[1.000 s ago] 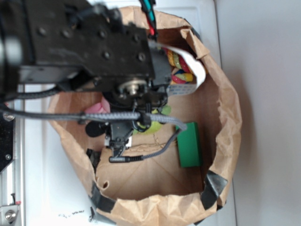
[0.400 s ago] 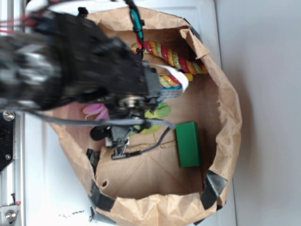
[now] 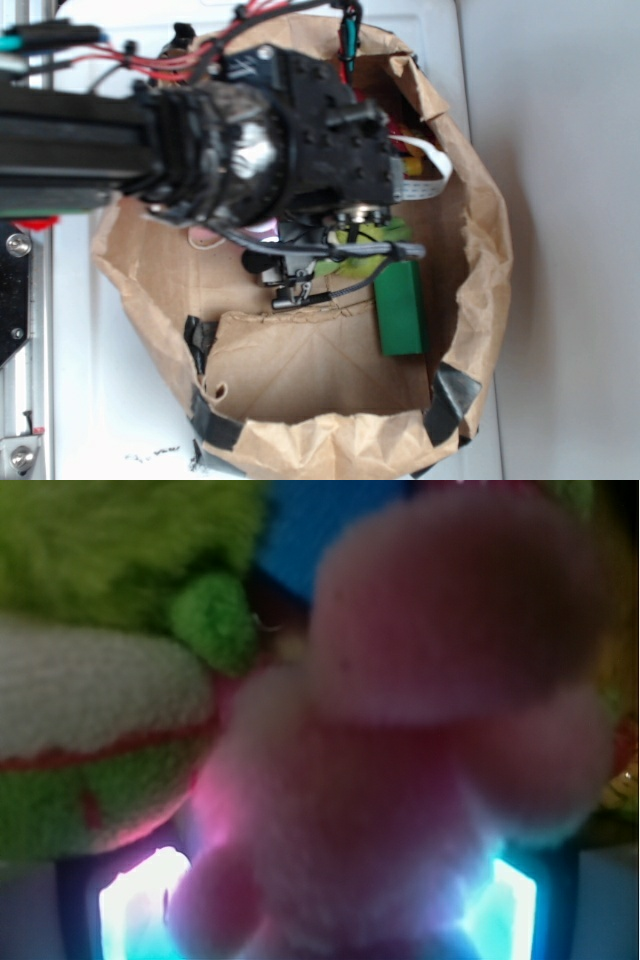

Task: Grab the pink bunny.

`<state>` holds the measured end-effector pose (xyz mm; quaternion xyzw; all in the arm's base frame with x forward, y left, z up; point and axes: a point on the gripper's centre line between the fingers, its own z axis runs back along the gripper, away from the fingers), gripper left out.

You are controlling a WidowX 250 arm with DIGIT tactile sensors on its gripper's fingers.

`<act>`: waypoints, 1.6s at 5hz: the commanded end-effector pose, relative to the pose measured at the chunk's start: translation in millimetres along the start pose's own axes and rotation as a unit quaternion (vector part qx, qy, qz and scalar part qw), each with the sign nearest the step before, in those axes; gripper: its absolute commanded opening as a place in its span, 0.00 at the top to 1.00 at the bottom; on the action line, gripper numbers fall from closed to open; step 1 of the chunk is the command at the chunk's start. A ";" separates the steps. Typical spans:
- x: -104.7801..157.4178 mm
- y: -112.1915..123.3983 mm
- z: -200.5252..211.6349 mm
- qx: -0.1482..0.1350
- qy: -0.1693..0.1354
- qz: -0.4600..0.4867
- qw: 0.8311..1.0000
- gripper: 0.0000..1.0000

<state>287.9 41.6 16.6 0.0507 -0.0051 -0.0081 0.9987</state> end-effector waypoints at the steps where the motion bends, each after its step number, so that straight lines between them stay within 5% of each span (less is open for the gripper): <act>1: 9.2 -7.4 10.4 -0.005 -0.024 0.014 1.000 1.00; 4: -26.2 -10.1 75.6 -0.048 -0.081 0.026 0.995 1.00; 6: -10.1 3.6 153.1 -0.082 -0.133 0.040 0.987 1.00; 8: 11.5 8.8 180.1 -0.076 -0.156 0.046 0.984 1.00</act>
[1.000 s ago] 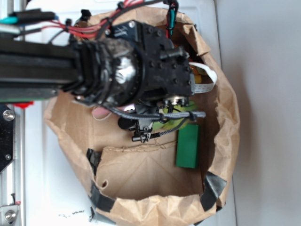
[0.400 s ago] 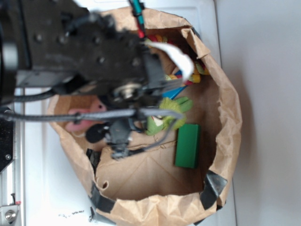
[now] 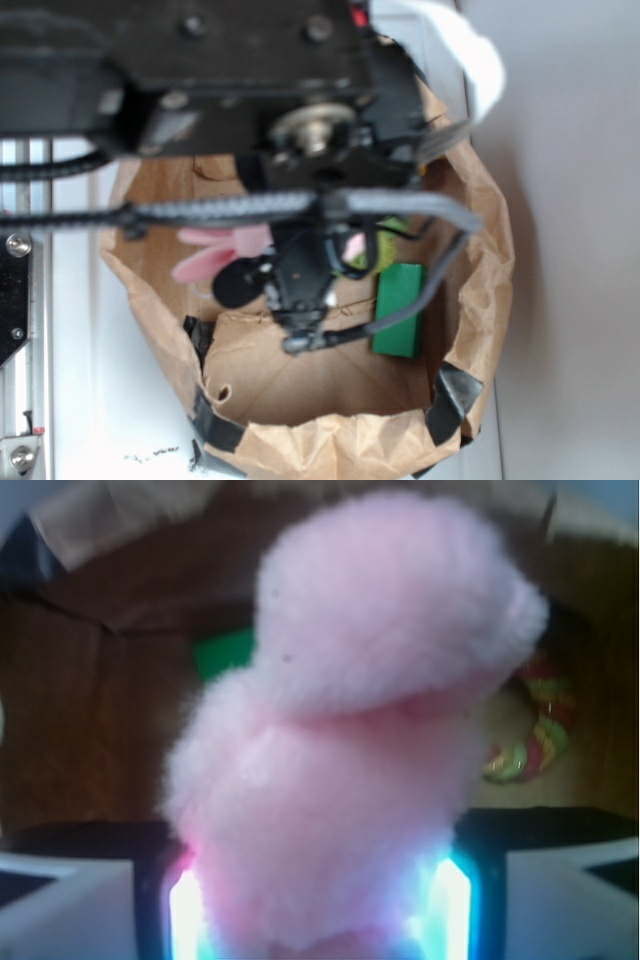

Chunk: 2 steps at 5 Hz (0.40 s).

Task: Grab the pink bunny.

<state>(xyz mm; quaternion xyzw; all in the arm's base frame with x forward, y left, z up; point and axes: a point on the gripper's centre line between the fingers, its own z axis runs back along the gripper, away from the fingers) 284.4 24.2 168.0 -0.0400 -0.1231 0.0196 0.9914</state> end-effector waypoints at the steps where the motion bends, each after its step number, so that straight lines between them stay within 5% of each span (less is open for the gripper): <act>1: 27.8 1.4 26.4 0.030 -0.034 0.004 0.999 1.00; 2: 30.4 -1.4 24.5 0.040 -0.016 -0.009 0.999 1.00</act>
